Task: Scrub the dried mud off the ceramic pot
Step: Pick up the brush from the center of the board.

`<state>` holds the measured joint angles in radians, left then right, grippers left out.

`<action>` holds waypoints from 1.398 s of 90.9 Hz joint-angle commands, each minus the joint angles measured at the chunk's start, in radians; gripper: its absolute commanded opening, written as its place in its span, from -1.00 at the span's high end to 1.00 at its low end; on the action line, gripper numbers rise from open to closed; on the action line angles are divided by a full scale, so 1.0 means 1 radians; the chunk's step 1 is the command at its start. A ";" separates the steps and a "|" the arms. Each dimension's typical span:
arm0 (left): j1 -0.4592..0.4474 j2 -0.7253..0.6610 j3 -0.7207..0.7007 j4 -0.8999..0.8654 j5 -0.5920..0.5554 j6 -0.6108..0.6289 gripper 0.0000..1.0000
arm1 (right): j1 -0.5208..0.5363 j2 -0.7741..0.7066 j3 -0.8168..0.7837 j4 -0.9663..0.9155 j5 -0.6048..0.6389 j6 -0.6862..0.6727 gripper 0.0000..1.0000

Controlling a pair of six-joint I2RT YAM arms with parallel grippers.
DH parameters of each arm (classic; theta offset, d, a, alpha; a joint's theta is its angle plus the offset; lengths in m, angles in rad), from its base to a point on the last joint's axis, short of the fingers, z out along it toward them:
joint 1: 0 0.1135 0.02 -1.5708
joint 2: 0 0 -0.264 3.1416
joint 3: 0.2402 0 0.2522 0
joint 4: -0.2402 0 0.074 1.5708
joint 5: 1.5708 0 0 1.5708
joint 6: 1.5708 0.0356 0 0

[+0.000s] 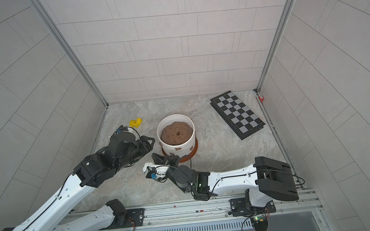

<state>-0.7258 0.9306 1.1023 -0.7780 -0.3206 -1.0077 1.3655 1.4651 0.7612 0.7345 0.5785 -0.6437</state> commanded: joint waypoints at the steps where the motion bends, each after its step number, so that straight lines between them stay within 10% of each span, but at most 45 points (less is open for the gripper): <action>1: 0.041 -0.027 -0.014 0.028 0.047 0.035 -0.46 | -0.005 -0.041 -0.037 0.064 -0.040 -0.048 1.00; 70: 0.227 -0.223 -0.214 0.436 0.466 0.243 -0.65 | -0.070 -0.298 -0.220 0.107 -0.159 -0.100 1.00; 127: 0.229 -0.240 -0.388 0.905 0.548 0.075 -0.65 | -0.196 -0.532 -0.198 -0.095 -0.340 0.326 1.00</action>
<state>-0.5041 0.6891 0.7322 -0.0124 0.2222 -0.8631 1.1770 0.9550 0.5453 0.6701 0.2729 -0.4171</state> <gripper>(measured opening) 0.825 0.048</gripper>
